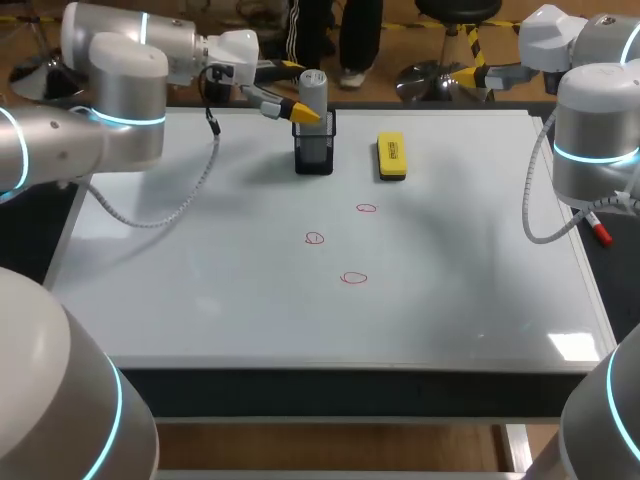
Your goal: Pick up the inspection probe, press it on each red-marked spot on the whiteboard one by one, put down the probe, pick up the eraser, and wipe off all the red marks.
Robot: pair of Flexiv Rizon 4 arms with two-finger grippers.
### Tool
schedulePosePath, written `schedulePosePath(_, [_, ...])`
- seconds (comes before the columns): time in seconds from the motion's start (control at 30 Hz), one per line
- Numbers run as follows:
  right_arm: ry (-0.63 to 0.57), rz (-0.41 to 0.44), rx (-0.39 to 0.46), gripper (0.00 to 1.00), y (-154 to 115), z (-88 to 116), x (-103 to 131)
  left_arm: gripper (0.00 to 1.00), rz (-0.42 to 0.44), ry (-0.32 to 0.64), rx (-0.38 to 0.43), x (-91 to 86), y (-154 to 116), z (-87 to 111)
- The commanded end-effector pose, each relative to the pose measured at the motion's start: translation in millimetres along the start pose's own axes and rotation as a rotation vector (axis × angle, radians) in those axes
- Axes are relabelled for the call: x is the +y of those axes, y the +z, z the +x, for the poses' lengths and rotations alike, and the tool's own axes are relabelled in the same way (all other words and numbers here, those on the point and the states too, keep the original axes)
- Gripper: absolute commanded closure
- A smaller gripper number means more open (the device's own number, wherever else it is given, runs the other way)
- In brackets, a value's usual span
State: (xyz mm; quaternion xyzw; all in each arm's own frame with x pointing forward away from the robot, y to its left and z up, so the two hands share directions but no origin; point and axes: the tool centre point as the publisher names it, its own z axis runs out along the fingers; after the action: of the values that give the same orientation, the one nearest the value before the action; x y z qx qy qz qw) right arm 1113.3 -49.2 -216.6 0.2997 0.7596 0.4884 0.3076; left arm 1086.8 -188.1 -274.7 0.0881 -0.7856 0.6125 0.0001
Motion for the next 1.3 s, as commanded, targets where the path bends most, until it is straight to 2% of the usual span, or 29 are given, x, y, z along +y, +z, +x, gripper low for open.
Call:
schedulePosePath(0.03, [0.000,0.002,0.001,0.00,0.2,-0.5,0.1,0.00,0.003,-0.002,0.008,3.2,9.6,-4.7])
schedulePosePath(0.93, [0.000,0.002,0.001,0.00,0.2,-0.5,0.1,0.00,-0.007,-0.035,0.006,19.8,21.4,-13.5])
schedulePosePath(0.97, [0.000,0.002,0.001,0.00,0.2,-0.5,0.1,0.14,-0.007,-0.035,0.008,20.1,21.6,-13.4])
schedulePosePath(1.0, [0.000,0.002,0.001,0.00,0.2,-0.5,0.1,0.58,-0.007,-0.035,0.009,20.3,21.7,-13.3])
schedulePosePath(1.03, [0.000,0.002,0.001,0.00,0.2,-0.5,0.1,0.85,-0.007,-0.035,0.009,20.9,21.7,-13.2])
schedulePosePath(1.07, [0.000,0.002,0.001,0.00,0.2,-0.5,0.1,1.00,-0.005,-0.036,0.009,21.7,21.4,-13.2])
schedulePosePath(1.2, [0.000,0.002,0.001,0.00,0.2,-0.5,0.1,1.00,0.009,-0.034,0.011,21.2,18.4,-13.2])
schedulePosePath(1.3, [0.000,0.002,0.001,0.00,0.2,-0.5,0.1,1.00,0.027,-0.025,0.017,14.5,15.7,-11.0])
